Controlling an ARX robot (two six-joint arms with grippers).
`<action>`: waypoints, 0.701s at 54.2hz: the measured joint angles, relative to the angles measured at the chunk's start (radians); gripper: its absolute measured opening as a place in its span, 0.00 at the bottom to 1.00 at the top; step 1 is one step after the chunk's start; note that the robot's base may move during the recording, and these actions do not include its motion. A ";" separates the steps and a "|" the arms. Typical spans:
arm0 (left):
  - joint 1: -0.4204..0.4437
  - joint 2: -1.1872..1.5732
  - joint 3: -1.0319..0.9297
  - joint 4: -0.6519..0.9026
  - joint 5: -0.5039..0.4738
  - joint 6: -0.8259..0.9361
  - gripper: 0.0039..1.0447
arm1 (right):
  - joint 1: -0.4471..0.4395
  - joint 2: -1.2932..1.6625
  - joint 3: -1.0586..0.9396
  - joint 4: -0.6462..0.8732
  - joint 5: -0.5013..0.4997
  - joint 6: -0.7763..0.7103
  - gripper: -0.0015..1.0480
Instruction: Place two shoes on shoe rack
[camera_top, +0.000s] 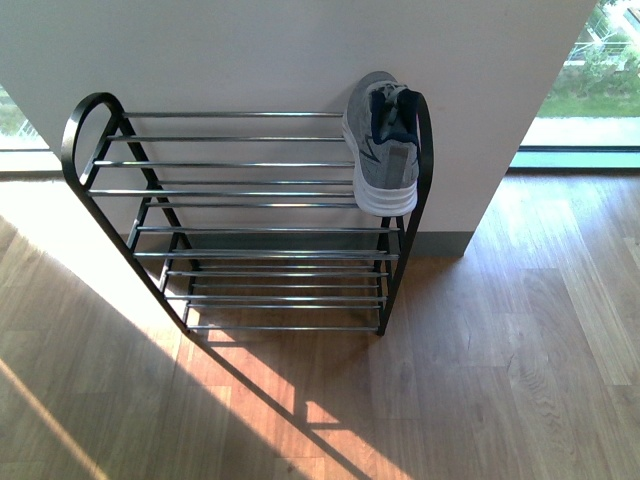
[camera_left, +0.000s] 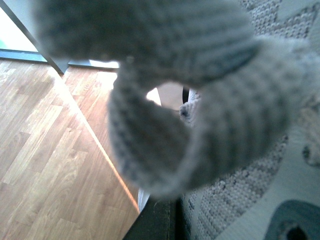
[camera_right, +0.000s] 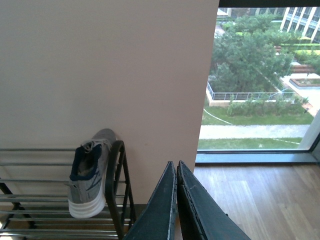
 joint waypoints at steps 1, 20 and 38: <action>0.000 0.000 0.000 0.000 0.000 0.000 0.02 | -0.008 -0.006 -0.004 -0.003 -0.011 0.000 0.02; 0.000 0.000 0.000 0.000 -0.001 0.000 0.02 | -0.073 -0.159 -0.077 -0.084 -0.071 0.000 0.02; 0.000 0.000 0.000 0.000 -0.001 0.000 0.02 | -0.073 -0.306 -0.142 -0.151 -0.069 0.000 0.02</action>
